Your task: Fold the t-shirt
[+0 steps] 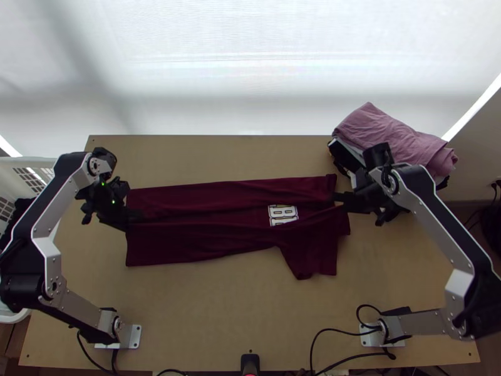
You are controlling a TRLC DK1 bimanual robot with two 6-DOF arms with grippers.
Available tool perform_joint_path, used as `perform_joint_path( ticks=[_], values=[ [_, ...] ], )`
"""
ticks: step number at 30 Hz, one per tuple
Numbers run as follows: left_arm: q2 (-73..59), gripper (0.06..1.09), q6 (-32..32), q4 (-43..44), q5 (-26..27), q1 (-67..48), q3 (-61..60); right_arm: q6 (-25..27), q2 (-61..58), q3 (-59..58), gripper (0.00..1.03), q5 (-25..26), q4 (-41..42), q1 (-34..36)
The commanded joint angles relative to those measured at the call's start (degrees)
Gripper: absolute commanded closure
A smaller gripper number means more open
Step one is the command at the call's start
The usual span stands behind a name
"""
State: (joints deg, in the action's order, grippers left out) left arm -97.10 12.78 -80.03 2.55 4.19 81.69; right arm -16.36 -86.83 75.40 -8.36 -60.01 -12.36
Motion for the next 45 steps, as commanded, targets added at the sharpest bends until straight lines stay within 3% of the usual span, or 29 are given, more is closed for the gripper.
perform_joint_path(
  ticks=[1,13,29,36,37,38,40,42,43,44,45],
  values=[
    [-3.5,1.04,-2.4,-0.7,0.6,0.6,5.4,0.4,-5.1,6.3,1.0,0.8,0.2,-0.2],
    [-12.6,1.04,-4.3,-2.5,2.5,2.8,19.7,0.1,-20.8,24.6,1.0,2.6,0.2,-0.4],
    [-24.5,1.04,-7.9,-1.5,2.5,6.2,29.3,0.3,-30.4,32.7,1.0,5.0,1.4,-1.3],
    [-28.1,1.04,-10.9,0.8,4.7,5.7,31.3,0.3,-33.1,34.2,1.0,9.0,4.2,-1.9],
    [-28.1,1.04,-11.4,1.2,5.9,5.7,31.5,0.3,-33.3,34.3,0.96,9.3,4.4,-2.0],
    [-28.1,1.04,-11.8,1.2,7.3,5.7,32.0,0.3,-33.3,34.2,0.85,9.5,4.4,-2.1],
    [-27.6,1.04,-12.2,1.2,11.0,6.0,32.6,0.3,-33.2,33.9,0.55,9.9,4.4,-2.2],
    [-26.4,1.0,-11.3,-0.4,14.7,6.2,32.6,0.2,-32.9,33.8,0.19,10.7,4.3,-2.4],
    [-26.1,0.8,-11.6,-0.1,14.7,6.2,32.9,0.1,-32.6,33.8,0.12,11.3,4.3,-2.6],
    [-25.7,0.5,-11.5,-0.6,14.9,6.2,33.0,0.1,-32.0,33.8,0.09,12.2,4.4,-2.7],
    [-24.6,0.28,-10.6,-0.7,15.0,6.2,32.3,0.0,-31.3,33.9,0.04,12.5,4.4,-2.8]
  ],
)
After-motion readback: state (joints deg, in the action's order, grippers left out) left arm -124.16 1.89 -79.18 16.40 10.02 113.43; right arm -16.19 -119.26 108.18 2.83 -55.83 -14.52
